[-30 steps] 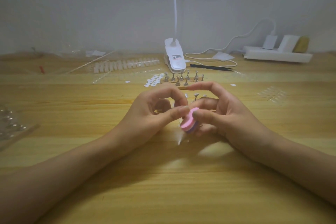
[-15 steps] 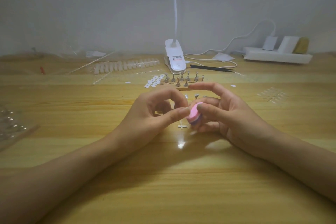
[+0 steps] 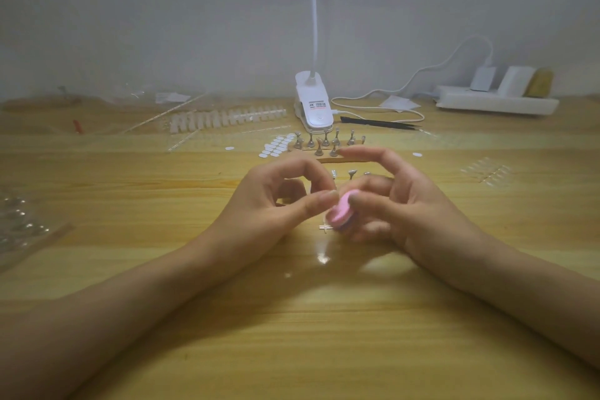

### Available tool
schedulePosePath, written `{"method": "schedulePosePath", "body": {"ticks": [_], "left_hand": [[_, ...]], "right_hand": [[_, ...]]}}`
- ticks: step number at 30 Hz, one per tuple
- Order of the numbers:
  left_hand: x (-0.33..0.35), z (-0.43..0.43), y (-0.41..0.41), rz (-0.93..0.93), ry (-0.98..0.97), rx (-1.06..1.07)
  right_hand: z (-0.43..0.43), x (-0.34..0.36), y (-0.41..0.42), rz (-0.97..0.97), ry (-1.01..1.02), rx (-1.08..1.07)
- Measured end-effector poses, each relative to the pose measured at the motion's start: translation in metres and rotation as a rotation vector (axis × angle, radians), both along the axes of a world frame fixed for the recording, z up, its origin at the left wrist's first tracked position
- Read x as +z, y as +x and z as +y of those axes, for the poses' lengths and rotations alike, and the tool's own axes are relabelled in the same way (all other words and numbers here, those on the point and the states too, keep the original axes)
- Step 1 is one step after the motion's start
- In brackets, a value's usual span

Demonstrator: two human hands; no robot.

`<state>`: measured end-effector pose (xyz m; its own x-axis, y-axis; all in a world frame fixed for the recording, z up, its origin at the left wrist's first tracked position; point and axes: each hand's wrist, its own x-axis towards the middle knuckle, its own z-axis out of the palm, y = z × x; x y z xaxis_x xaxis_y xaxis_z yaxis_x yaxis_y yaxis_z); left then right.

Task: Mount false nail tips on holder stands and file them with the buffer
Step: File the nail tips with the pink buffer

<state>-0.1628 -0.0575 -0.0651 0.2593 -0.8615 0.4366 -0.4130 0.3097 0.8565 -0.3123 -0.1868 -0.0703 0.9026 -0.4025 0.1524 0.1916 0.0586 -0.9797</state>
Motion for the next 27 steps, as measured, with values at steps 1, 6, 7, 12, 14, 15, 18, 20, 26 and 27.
{"method": "schedulePosePath", "body": {"ticks": [1,6,7,12,14,15,18,20,26,27], "left_hand": [[-0.0003,0.0,0.0005,0.009,-0.002,0.007],[0.0006,0.0,-0.0007,0.0,0.004,-0.011],[0.0,-0.0008,-0.0004,0.005,0.009,-0.007],[-0.0015,0.0,-0.002,-0.032,0.028,-0.014],[-0.0018,0.0006,-0.0017,-0.034,0.03,-0.02],[-0.002,0.0005,-0.0011,-0.02,0.024,-0.017],[-0.0013,-0.0003,0.0014,0.043,0.003,0.004],[-0.0008,-0.0015,0.0008,-0.007,0.01,-0.004],[-0.0025,-0.002,0.0024,0.057,0.02,-0.011],[-0.0021,-0.0023,0.0018,0.044,0.023,-0.019]], "right_hand": [[-0.0026,-0.0004,-0.0004,-0.007,0.037,-0.041],[-0.0005,0.0001,-0.0013,0.031,-0.031,0.09],[-0.0007,0.0007,-0.0007,0.02,-0.006,0.068],[-0.0045,0.001,-0.0003,0.016,0.053,-0.009],[-0.0057,0.0004,-0.001,0.041,0.03,0.056],[-0.0058,0.0012,-0.0014,0.048,0.031,0.072],[-0.0042,0.0013,-0.0012,0.056,-0.015,0.102],[-0.0013,0.0002,-0.0015,0.033,-0.021,0.101],[-0.0026,-0.0002,-0.001,0.019,0.033,0.034],[-0.0011,-0.0001,-0.0014,0.026,0.002,0.079]]}}
